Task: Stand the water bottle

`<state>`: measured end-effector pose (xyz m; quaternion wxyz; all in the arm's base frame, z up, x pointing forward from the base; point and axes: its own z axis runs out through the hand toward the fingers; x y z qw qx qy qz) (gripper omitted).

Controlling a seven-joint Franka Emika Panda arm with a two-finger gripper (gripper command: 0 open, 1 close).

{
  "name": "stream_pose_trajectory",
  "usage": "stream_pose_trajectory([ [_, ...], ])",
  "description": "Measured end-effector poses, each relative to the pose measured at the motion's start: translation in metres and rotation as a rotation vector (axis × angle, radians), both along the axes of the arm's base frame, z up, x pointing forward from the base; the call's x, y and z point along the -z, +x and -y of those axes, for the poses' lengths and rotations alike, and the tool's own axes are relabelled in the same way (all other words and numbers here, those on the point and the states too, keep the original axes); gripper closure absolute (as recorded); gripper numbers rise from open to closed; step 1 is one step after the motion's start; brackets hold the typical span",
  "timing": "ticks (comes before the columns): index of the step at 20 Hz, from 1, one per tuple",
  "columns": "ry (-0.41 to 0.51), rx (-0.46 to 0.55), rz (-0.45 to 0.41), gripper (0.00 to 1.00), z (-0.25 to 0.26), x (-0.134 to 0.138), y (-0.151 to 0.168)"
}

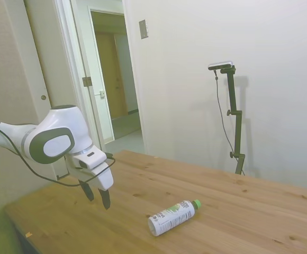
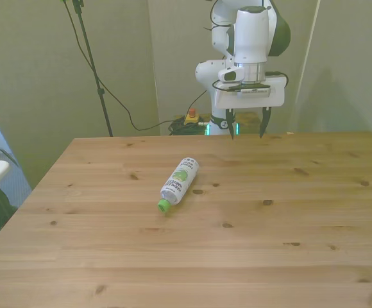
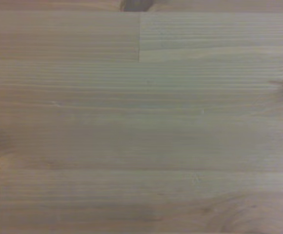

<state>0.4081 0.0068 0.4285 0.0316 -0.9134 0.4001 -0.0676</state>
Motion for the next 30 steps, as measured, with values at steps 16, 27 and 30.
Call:
stream_pose_trajectory([
  [16, -0.060, 0.209, 0.113, 0.00, 0.123, -0.044, 0.084],
  [27, -0.117, 0.312, 0.103, 0.00, 0.233, -0.013, 0.158],
  [30, -0.113, 0.316, 0.102, 0.00, 0.235, 0.002, 0.174],
])
